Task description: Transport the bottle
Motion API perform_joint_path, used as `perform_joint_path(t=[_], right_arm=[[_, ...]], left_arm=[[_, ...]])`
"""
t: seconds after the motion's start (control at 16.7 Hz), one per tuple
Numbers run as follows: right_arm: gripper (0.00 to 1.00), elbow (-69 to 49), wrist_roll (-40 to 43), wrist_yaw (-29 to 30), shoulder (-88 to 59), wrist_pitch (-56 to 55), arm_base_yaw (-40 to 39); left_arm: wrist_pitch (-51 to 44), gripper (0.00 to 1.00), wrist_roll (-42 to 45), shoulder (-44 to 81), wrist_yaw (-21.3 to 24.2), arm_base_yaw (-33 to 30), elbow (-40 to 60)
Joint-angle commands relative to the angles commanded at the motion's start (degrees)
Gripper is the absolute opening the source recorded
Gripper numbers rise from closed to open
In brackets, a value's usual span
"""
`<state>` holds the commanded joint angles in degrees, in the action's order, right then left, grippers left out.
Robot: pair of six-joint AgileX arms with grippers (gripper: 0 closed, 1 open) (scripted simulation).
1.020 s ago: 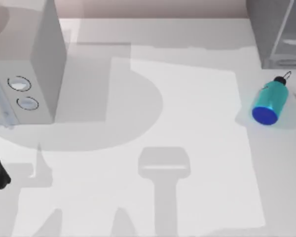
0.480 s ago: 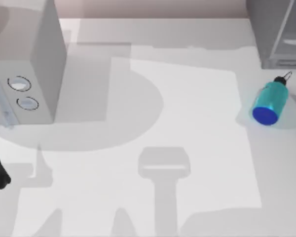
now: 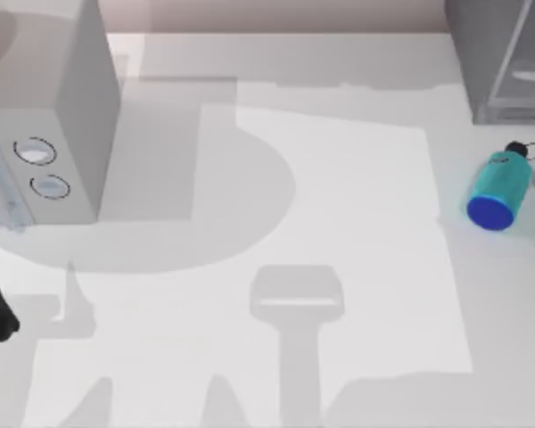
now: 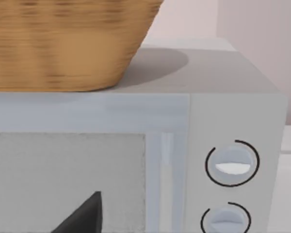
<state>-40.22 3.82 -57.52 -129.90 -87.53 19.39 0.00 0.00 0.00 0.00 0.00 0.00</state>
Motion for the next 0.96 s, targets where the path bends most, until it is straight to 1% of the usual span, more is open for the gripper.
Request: perform_joint_path(t=[0.6,0.66,0.96], right_arm=[[0.98,0.0,0.0,0.0,0.0,0.0,0.0],[1.0,0.0,0.0,0.0,0.0,0.0,0.0],[1.0,0.0,0.0,0.0,0.0,0.0,0.0]], left_arm=[[0.0,1.0,0.0,0.0,0.0,0.0,0.0],[0.0,1.0,0.0,0.0,0.0,0.0,0.0],[0.0,1.0,0.0,0.0,0.0,0.0,0.0]])
